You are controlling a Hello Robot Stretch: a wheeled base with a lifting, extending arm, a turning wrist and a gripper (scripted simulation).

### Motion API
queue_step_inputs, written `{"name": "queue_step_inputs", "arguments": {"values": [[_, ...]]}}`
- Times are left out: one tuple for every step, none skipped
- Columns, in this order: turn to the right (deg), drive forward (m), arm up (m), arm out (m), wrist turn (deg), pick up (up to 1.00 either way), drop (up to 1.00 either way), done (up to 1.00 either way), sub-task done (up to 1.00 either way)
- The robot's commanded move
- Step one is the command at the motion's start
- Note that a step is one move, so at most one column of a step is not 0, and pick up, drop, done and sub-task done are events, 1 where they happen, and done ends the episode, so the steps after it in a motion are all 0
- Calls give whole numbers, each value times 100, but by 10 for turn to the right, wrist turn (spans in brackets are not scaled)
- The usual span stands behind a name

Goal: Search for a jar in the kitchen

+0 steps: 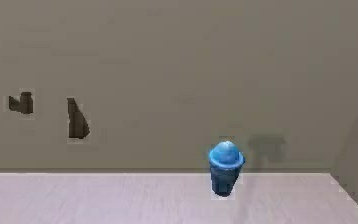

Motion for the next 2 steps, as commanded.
{"name": "queue_step_inputs", "arguments": {"values": [[450,0,0,0,0,0,0,0,0],[450,0,0,0,0,0,0,0,0]]}}
